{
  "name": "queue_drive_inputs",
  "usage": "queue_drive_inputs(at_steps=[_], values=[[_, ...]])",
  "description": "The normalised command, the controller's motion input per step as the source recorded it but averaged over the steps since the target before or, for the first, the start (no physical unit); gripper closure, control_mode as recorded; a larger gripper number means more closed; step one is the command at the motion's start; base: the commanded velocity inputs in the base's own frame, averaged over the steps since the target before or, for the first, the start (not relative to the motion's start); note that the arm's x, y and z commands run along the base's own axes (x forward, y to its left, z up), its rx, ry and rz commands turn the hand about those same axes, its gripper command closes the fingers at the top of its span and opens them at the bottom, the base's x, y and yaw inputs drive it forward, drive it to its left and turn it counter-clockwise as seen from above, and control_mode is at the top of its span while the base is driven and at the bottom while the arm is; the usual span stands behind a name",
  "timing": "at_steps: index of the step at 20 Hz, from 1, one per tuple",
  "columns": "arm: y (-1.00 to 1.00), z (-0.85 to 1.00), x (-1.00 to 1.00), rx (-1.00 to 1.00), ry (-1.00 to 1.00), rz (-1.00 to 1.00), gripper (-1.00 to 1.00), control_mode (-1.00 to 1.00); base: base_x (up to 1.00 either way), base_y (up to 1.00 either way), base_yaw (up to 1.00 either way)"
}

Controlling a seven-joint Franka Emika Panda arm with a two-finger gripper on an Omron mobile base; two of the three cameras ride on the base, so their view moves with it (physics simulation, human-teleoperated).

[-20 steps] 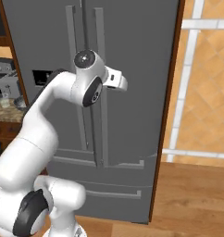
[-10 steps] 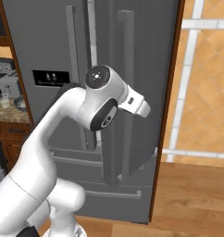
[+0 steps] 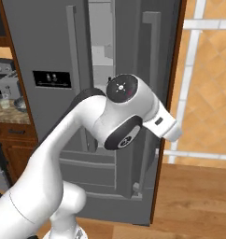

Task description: Grab a lemon wedge from the fridge and one ice cube from the ice bowl, and put them in the glass of lemonade.

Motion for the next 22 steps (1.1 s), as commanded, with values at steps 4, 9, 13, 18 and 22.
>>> queue_drive_inputs(at_steps=[4, 9, 13, 18, 22], values=[[0.05, 0.93, -0.9, 0.0, -0.05, 0.0, -1.0, -1.0, 0.0, 0.0, 0.0], [0.83, 0.94, -0.58, -0.14, -0.07, 0.01, -1.0, -1.0, 0.0, 0.0, 0.0], [1.0, 0.45, 0.28, -0.33, 0.0, 0.0, -1.0, -1.0, 0.0, 0.0, 0.0], [1.0, -0.2, 1.0, -0.42, 0.07, 0.0, -1.0, -1.0, 0.0, 0.0, 0.0], [1.0, -0.82, 1.0, -0.18, 0.07, 0.0, -1.0, -1.0, 0.0, 0.0, 0.0]])
